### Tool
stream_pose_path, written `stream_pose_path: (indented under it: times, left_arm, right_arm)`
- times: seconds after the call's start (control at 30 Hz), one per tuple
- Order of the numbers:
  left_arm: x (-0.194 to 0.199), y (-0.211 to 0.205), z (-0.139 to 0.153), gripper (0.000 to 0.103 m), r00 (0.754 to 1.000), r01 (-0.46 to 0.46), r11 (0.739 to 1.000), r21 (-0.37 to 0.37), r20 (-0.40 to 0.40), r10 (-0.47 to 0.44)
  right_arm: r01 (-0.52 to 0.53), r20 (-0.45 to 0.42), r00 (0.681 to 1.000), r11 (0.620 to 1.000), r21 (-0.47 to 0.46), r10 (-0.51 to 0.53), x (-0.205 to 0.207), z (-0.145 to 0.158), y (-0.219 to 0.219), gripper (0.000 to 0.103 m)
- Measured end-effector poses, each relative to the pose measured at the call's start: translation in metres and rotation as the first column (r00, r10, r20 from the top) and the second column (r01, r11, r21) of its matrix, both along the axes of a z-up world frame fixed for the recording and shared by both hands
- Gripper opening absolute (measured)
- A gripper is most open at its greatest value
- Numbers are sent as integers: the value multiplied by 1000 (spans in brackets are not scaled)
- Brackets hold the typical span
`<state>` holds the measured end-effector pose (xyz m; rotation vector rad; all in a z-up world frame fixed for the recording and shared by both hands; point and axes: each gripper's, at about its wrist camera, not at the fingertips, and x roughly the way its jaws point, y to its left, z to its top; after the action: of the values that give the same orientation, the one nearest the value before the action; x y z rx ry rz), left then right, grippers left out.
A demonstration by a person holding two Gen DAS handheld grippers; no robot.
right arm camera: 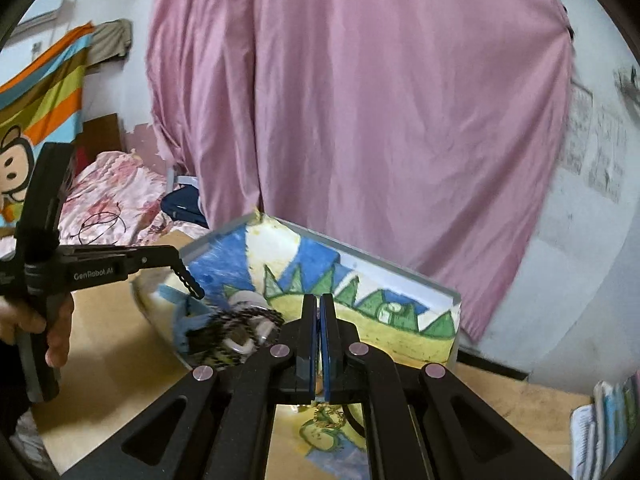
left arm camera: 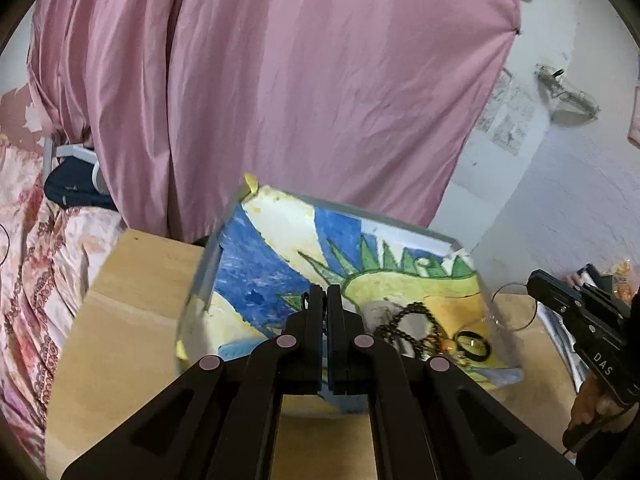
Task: Organize jewelry
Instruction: 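Drop the black clip into the tray with the left tool while the right tool drops the silver rings there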
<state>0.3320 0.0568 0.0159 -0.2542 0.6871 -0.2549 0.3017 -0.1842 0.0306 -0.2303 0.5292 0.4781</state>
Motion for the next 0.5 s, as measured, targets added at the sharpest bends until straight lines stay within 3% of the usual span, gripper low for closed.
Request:
stream_pose_path:
  times: [0.33, 0.5]
  left_arm:
    - [23, -14, -24, 0, 999, -2, 998, 65, -53, 6]
    - [25, -20, -30, 0, 998, 1, 995, 95, -64, 5]
  right_arm:
    - [44, -87, 995, 998, 40, -40, 30, -35, -25, 2]
    - [57, -122, 991, 994, 91, -45, 32, -38, -38, 2]
